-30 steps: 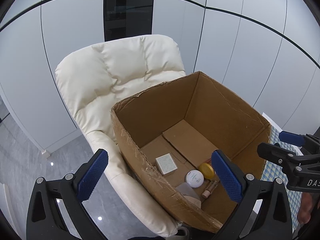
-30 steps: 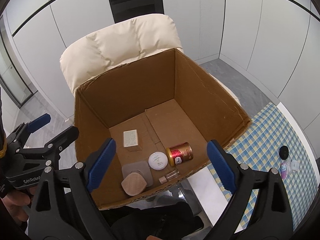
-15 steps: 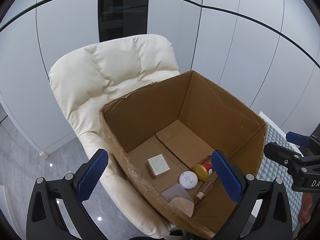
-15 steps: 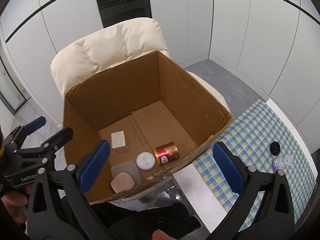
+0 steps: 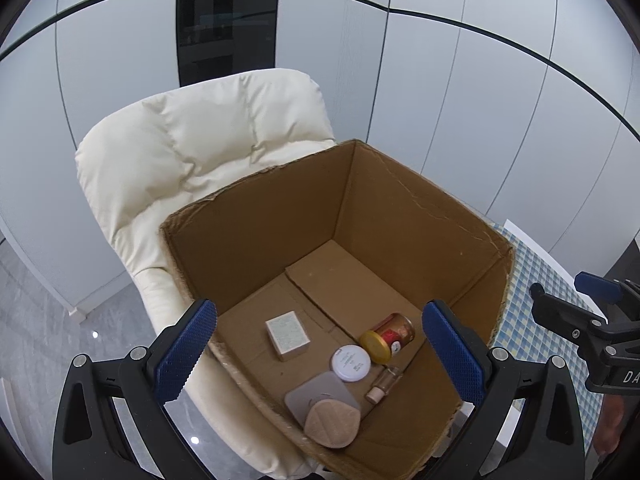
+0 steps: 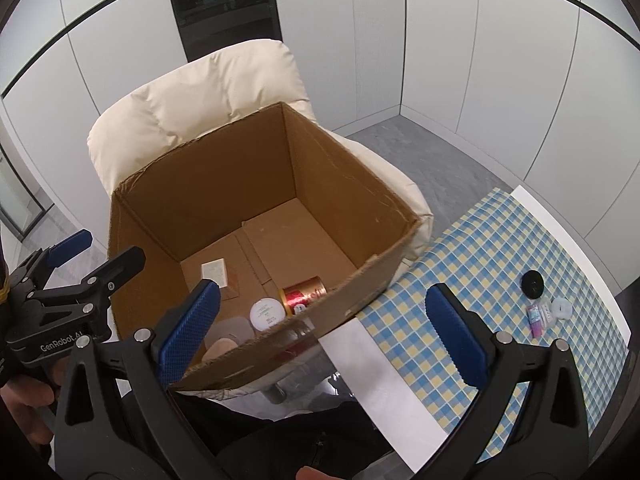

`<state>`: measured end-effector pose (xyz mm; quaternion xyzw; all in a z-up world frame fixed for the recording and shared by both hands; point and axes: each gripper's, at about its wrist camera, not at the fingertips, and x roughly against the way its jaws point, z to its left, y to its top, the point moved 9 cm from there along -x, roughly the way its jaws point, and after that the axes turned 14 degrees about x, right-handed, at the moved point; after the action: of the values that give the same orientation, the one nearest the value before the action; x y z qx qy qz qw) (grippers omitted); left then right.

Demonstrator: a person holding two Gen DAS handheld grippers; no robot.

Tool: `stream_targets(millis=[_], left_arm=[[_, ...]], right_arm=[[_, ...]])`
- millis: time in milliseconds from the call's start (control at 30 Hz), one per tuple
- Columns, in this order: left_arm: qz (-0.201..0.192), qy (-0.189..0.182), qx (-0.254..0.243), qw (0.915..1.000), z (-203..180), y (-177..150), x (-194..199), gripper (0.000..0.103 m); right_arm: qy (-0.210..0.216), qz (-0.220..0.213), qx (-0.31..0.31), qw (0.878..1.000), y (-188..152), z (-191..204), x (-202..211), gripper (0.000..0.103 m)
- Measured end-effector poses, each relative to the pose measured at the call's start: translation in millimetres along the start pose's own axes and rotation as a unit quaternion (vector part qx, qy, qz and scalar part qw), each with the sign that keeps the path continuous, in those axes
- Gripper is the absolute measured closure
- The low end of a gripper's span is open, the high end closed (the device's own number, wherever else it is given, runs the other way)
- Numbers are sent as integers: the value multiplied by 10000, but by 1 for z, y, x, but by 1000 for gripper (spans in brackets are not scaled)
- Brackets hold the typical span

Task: Organize objects
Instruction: 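Withdraw both open tools up and away from the cardboard box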

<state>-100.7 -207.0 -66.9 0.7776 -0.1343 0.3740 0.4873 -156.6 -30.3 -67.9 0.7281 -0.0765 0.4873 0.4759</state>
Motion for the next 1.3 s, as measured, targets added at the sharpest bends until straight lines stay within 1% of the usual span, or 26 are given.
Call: stream_targets(millis=[567, 1300], left_arm=[[45, -165, -190, 9997, -43, -9, -6, 0], [224, -471, -540, 9972, -104, -28, -14, 0]], right_arm=[[-242, 25, -287, 9993, -23, -41, 17, 0], [-521, 71, -702, 9961, -58, -97, 39, 0]])
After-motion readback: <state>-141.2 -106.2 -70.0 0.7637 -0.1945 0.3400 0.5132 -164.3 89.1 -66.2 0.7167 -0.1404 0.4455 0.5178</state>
